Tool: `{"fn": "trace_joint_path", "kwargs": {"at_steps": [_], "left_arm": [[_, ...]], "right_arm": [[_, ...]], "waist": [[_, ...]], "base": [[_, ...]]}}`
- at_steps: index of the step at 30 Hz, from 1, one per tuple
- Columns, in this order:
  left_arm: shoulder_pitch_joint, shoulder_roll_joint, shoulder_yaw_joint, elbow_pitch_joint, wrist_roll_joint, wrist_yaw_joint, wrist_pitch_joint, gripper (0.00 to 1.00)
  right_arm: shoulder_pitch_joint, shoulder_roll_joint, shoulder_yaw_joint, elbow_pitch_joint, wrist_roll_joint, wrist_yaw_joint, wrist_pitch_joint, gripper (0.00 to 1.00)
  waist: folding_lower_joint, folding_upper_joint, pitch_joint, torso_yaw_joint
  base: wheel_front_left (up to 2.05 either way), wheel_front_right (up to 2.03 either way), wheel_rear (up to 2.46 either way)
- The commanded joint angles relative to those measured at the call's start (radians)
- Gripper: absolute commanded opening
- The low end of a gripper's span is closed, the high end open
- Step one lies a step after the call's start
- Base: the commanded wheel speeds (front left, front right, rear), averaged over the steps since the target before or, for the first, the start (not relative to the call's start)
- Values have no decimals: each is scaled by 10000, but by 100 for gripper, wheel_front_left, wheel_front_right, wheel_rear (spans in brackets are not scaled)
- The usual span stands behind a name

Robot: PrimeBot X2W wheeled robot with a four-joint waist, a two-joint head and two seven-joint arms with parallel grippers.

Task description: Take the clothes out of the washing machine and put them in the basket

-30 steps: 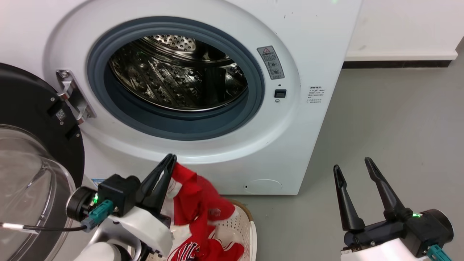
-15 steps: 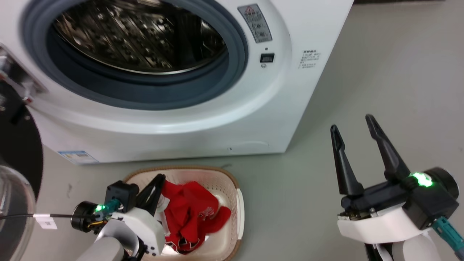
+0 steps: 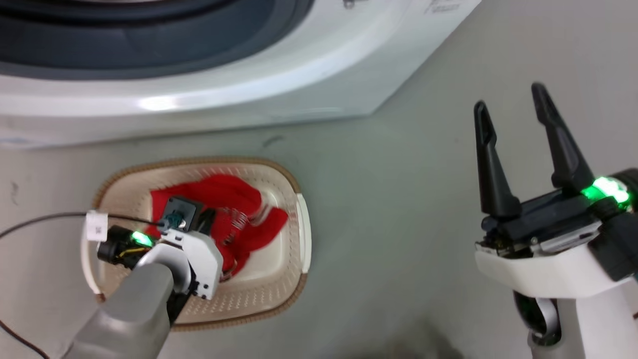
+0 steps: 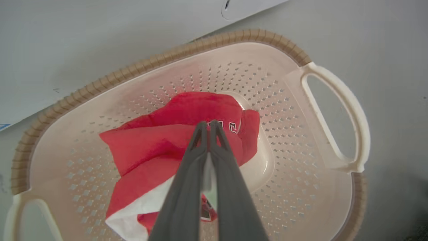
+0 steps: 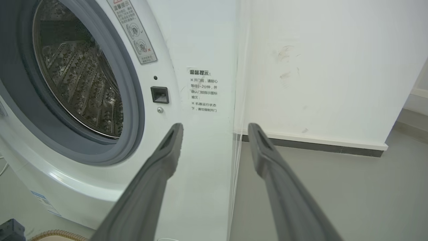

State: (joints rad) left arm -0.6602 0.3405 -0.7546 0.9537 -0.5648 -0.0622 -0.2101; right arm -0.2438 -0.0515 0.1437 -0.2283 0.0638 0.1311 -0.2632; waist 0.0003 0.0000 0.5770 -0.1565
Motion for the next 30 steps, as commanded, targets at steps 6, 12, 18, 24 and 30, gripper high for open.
{"fn": "trace_joint_path", "kwargs": {"at_steps": [6,12,18,24,30], "left_arm": [[-1256,-394,-706,2075,598,-323,475,0],[-1676,-609,-947,2973,689,-364,842,0],[-1651,-735,-1064,3206,689,-353,946,100],[-1341,-944,-816,3264,341,-237,344,100],[-863,-1189,-471,3213,-22,-56,-376,100]], "right_arm": [[-753,20,-240,-352,217,-9,-23,100],[-1003,20,-451,-501,351,-9,-23,100],[-1094,20,-438,-483,436,-7,-23,100],[-800,19,-403,-314,465,-9,-23,100],[-351,15,-334,-44,364,-9,-23,100]], "waist": [[-3,0,1892,-396],[-3,0,2490,-457],[-3,0,2528,-450],[-3,0,1837,-292],[-3,0,814,-35]], "base": [[0,0,0],[0,0,0],[0,0,0],[0,0,0],[0,0,0]]}}
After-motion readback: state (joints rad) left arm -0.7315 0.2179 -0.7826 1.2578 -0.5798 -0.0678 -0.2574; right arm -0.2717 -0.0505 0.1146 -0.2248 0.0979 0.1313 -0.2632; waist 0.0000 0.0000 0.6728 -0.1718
